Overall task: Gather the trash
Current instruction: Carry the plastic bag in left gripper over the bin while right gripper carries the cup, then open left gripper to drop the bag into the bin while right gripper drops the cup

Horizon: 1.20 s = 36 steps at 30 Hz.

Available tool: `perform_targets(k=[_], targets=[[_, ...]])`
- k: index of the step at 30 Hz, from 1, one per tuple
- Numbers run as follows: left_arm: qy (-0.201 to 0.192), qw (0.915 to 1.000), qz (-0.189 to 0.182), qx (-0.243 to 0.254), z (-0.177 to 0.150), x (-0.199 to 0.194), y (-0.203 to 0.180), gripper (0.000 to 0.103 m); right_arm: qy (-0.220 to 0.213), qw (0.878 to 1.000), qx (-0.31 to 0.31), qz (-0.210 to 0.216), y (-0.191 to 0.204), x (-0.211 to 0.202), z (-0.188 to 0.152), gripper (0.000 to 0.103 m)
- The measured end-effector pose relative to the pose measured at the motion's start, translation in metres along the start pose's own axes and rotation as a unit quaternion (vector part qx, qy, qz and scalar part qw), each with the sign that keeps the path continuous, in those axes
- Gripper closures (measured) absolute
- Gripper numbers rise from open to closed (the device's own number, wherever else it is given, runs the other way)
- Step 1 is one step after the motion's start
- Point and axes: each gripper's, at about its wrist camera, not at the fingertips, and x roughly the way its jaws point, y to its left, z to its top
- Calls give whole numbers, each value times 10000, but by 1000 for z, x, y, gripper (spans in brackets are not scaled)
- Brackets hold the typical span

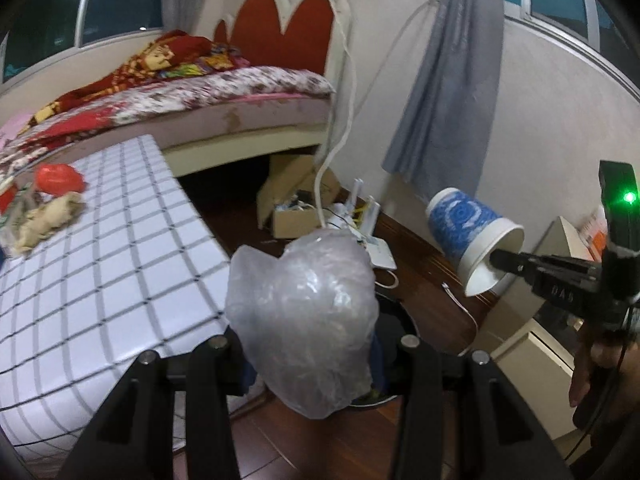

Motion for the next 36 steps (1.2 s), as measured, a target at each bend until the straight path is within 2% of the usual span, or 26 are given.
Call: perform_targets(k=[6, 11, 26, 29, 30, 31, 32, 33, 36], targets=[[256, 9994, -193, 91, -7, 27, -23, 58, 132, 9999, -21, -54, -14, 11, -14, 100], [463, 9986, -246, 20, -16, 50, -31, 58, 376, 9993, -64, -7, -20, 36, -25, 100], [1094, 9935, -260, -155, -38, 121, -22, 57, 1266, 9912, -344, 171, -14, 119, -41, 99], [1148, 9928, -292, -161, -41, 132, -21, 51, 1453, 9886, -296, 272, -14, 132, -42, 99], [1173, 9927, -238, -161, -42, 137, -21, 38, 1533, 9873, -329, 257, -14, 137, -42, 95], [1242, 9920, -114, -172, -43, 142, -21, 27, 1654, 9854, -401, 95, -16, 143, -43, 66], [1252, 9920, 4, -183, -44, 144, -20, 13, 1743, 9837, -437, -105, -19, 147, -44, 23], [1244, 9920, 50, -213, -45, 145, -18, 6, 1773, 9829, -440, -236, -23, 150, -44, 15], [1313, 9912, 85, -172, -49, 146, -15, 4, 1952, 9783, -298, -635, -40, 154, -43, 15]])
